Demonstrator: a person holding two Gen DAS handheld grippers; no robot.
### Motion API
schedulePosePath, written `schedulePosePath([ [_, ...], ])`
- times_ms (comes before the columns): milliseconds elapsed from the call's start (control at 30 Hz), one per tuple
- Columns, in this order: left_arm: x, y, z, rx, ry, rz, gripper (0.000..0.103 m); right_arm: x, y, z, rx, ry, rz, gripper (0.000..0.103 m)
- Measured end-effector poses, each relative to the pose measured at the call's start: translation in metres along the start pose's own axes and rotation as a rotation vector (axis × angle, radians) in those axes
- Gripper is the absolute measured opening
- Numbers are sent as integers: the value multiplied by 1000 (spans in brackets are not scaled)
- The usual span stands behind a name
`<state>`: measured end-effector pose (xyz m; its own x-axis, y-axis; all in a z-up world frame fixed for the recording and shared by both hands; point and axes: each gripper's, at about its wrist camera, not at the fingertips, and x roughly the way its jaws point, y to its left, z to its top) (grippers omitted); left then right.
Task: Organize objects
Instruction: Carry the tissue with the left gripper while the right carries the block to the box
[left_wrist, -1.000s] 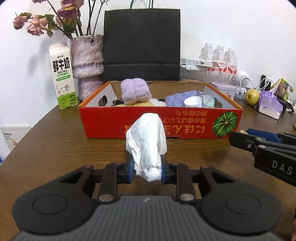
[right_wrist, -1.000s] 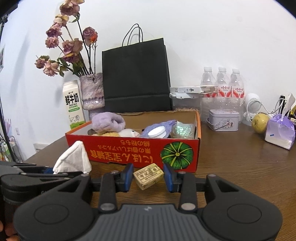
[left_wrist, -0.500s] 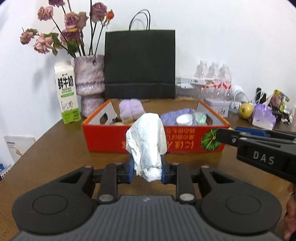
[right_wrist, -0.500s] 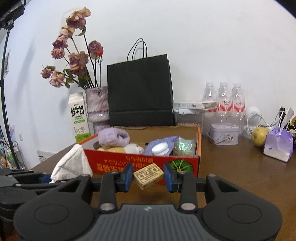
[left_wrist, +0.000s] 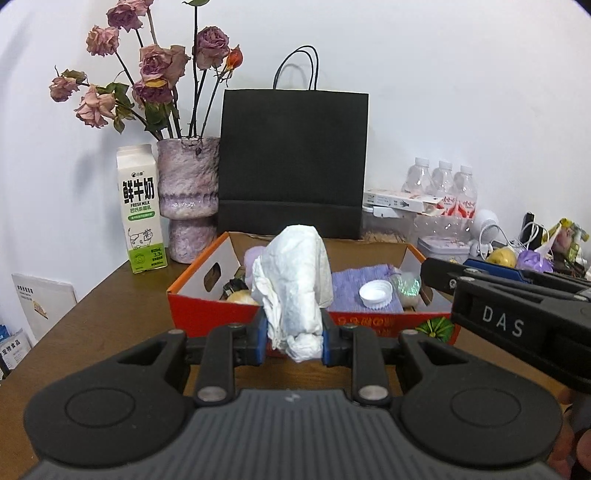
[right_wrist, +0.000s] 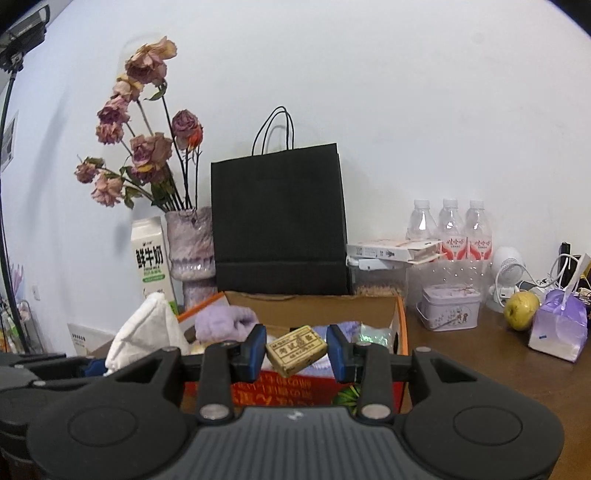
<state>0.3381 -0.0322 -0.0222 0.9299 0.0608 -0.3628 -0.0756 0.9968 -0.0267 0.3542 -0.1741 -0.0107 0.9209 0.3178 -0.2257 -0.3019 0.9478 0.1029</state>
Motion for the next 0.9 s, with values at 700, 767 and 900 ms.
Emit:
schedulePosePath([
  [700, 64, 0, 27, -36, -1, 3, 27, 68, -11, 8, 30, 26, -9, 34],
  [767, 70, 1, 29, -39, 1, 4, 27, 73, -13, 9, 31, 35, -13, 34],
  [900, 82, 2, 34, -44, -3, 6, 27, 85, -15, 12, 27, 36, -18, 34],
])
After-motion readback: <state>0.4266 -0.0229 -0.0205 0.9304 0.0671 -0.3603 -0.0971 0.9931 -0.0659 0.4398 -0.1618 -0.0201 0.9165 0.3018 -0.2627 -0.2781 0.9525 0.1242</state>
